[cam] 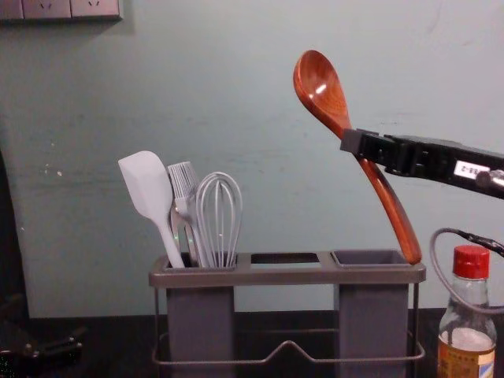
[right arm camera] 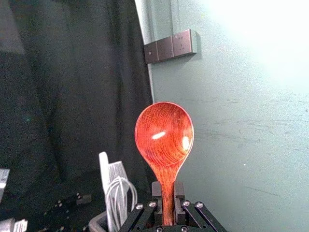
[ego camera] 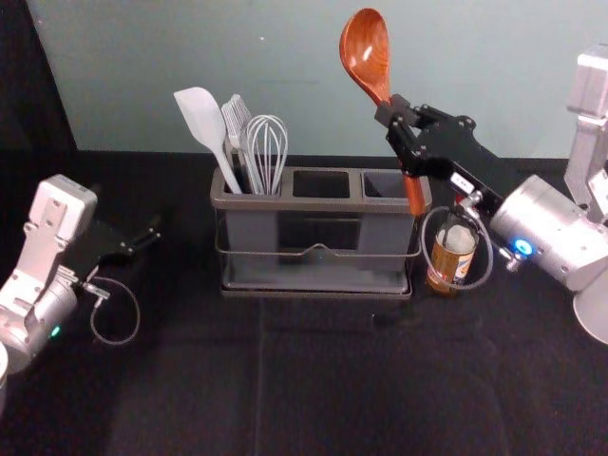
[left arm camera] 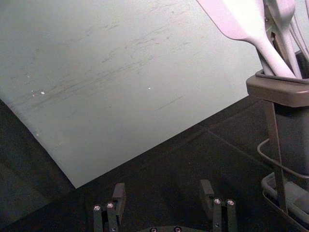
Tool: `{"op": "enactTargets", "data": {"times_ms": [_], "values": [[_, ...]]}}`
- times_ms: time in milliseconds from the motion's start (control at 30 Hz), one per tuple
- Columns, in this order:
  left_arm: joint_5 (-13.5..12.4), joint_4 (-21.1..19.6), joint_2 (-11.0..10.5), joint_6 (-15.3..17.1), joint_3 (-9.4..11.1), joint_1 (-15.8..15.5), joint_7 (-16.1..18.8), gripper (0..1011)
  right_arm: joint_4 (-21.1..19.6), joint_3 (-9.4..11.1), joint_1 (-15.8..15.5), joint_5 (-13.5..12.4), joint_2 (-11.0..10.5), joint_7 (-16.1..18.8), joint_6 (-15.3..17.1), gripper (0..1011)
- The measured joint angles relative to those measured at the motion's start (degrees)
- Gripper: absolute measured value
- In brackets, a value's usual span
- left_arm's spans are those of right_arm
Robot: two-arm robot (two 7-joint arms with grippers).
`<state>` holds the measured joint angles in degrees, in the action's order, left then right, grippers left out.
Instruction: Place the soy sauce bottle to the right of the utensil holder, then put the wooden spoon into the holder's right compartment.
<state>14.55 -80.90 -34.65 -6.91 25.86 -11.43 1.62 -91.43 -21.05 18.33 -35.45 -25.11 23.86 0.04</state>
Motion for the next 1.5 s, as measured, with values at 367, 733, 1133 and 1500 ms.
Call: {"op": "enactTargets", "data": {"times_ms": [367, 733, 1133, 1500], "values": [[0.0, 0.0, 0.0, 0.0, 0.0, 0.0, 0.0, 1005, 3.8, -0.3, 2.5, 1.1, 3.6, -1.2, -0.4, 148], [0.0, 0.0, 0.0, 0.0, 0.0, 0.0, 0.0, 1005, 7.0, -0.4, 4.1, 2.7, 6.2, -2.0, -0.8, 148], [0.0, 0.0, 0.0, 0.0, 0.0, 0.0, 0.0, 1005, 9.6, 0.1, 4.6, 4.0, 7.8, -2.0, -1.8, 148], [0.0, 0.0, 0.0, 0.0, 0.0, 0.0, 0.0, 1005, 11.0, 0.3, 4.6, 4.8, 8.4, -0.9, -2.3, 148]]}}
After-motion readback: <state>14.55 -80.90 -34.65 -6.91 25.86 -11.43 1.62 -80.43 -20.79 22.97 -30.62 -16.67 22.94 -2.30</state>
